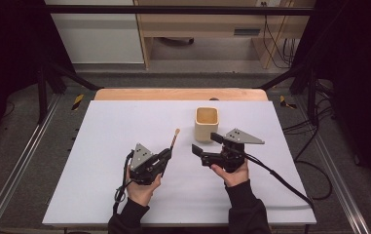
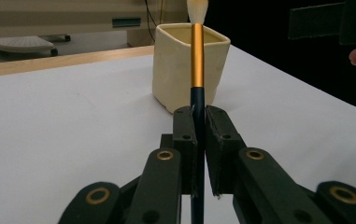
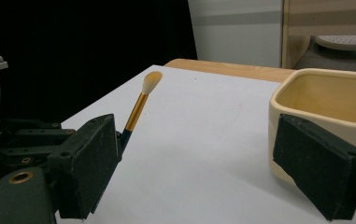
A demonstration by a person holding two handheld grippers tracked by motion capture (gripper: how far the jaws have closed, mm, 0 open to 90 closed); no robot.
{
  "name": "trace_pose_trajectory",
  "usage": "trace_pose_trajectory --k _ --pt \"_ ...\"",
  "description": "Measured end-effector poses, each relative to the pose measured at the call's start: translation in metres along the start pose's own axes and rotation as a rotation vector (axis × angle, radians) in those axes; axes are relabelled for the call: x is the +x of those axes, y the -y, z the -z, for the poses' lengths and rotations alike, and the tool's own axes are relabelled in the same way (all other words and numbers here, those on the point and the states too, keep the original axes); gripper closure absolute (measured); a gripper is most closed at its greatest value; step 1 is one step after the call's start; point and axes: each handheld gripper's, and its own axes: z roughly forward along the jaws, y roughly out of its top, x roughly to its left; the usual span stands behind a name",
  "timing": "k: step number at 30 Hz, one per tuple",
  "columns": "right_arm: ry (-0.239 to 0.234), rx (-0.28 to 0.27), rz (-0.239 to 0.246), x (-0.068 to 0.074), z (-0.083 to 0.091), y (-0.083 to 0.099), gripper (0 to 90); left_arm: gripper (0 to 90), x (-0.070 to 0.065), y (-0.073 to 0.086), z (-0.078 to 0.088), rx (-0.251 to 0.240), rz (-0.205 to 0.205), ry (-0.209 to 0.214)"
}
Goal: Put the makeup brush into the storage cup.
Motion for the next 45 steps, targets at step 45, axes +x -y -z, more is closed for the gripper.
trace_pose_trajectory --k 45 --pt "-0.045 0.004 -0.073 0.018 -0.032 0.021 33.5 82.7 -0.028 0.014 -0.013 -0.023 0.03 0.02"
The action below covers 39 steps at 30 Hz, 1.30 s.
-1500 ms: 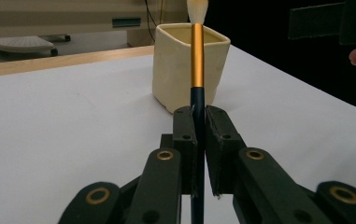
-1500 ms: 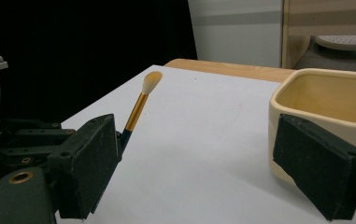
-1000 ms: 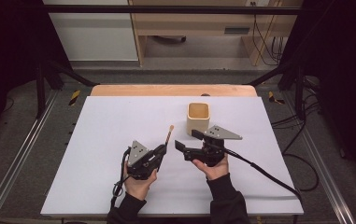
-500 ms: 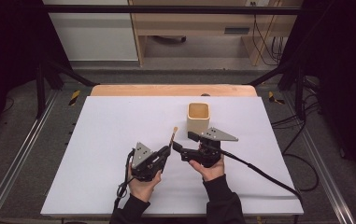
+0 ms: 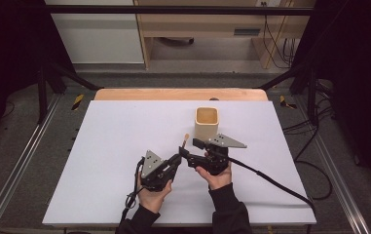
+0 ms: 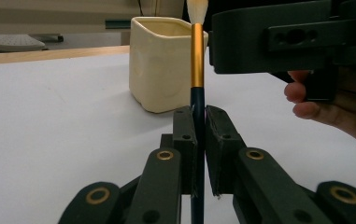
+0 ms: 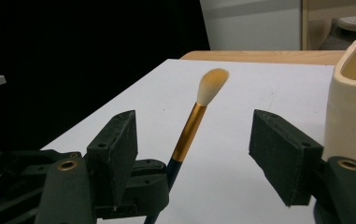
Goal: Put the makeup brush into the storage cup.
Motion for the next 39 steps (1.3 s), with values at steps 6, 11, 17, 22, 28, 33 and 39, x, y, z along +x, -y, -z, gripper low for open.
trace_pose_trajectory --k 6,11,17,22,28,33,39 --pt "0.008 0.007 -0.018 0.0003 -0.0021 0.0023 38.8 82.6 -0.0039 0.0013 -0.0015 -0.002 -0.003 -0.006" --pt "0.013 0.012 -0.037 0.0006 -0.0044 0.0048 43.3 82.7 -0.005 0.0017 -0.002 0.0 0.005 -0.007" --pt "0.005 0.013 -0.063 0.0022 -0.0061 0.0072 49.5 82.6 -0.0063 0.0025 -0.0031 0.005 0.001 -0.015" --pt "0.001 0.015 -0.074 0.0022 -0.0072 0.0083 54.2 82.7 -0.0078 0.003 -0.0044 0.01 -0.001 -0.013" --pt "-0.003 0.016 -0.095 0.0023 -0.0078 0.0083 61.1 82.7 -0.0083 0.0029 -0.0049 0.01 -0.003 -0.014" --pt "-0.009 0.025 -0.111 0.0021 -0.0085 0.0087 66.8 82.7 -0.0084 0.0023 -0.0048 0.011 -0.003 -0.014" --pt "-0.014 0.032 -0.124 0.0017 -0.0096 0.0095 72.0 82.7 -0.0087 0.0025 -0.0048 0.014 -0.007 -0.017"
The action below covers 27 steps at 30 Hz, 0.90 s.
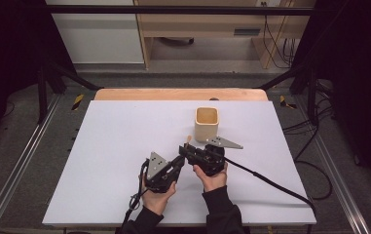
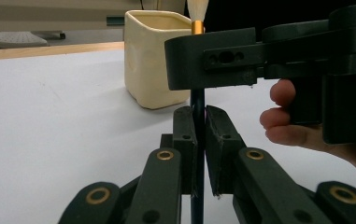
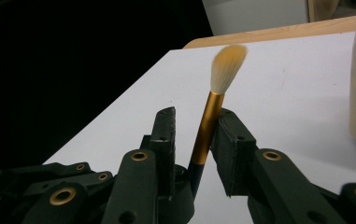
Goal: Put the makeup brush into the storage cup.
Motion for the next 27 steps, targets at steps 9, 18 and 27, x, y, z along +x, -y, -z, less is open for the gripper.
trace_pose_trajectory --k 9,18,27 --pt "-0.013 -0.003 -0.018 -0.0001 0.0006 0.0003 83.3 82.7 0.0001 -0.0001 0.0 0.0 0.002 0.003" --pt "-0.019 -0.004 -0.016 0.0002 0.0012 0.0011 84.0 82.2 0.001 -0.0017 -0.0004 0.014 -0.001 0.01" --pt "-0.001 -0.047 0.016 0.0009 0.0061 -0.0044 83.9 71.2 0.0075 -0.0094 0.002 0.054 -0.025 0.043"
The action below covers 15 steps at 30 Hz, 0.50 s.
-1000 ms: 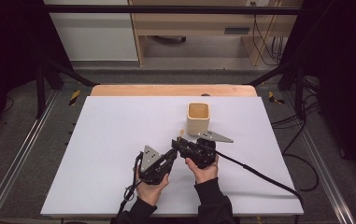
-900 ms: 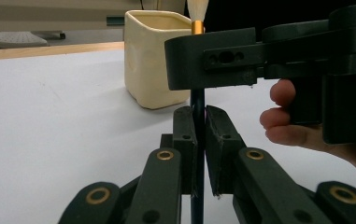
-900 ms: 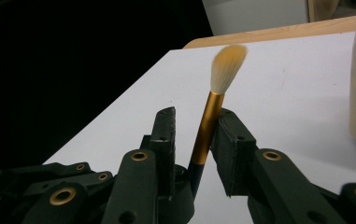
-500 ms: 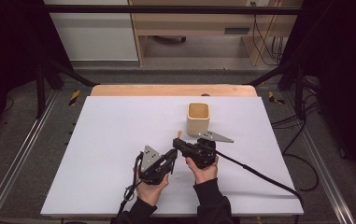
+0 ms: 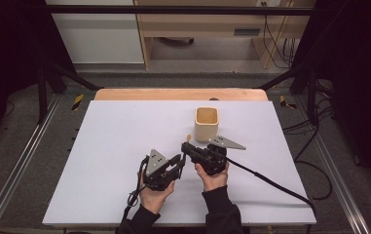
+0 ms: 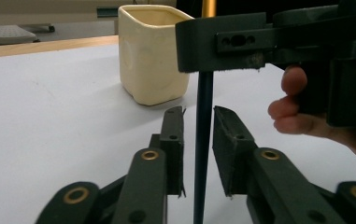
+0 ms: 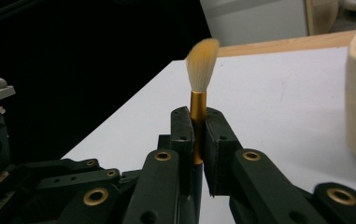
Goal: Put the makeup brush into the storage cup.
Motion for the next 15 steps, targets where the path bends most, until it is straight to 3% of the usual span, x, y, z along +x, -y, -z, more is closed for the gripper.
trace_pose_trajectory --k 6,10,12,15 --pt "0.015 -0.045 0.034 -0.002 0.004 -0.007 83.9 59.7 0.006 -0.007 0.004 0.025 -0.044 0.015" --pt "0.029 -0.065 0.062 -0.003 0.006 -0.011 83.8 51.0 0.013 -0.011 0.006 0.034 -0.047 0.058" --pt "0.039 -0.078 0.085 -0.004 0.008 -0.013 83.8 47.1 0.016 -0.012 0.006 0.049 -0.077 0.056" --pt "0.048 -0.09 0.106 -0.005 0.01 -0.016 83.9 40.3 0.02 -0.016 0.008 0.062 -0.09 0.067"
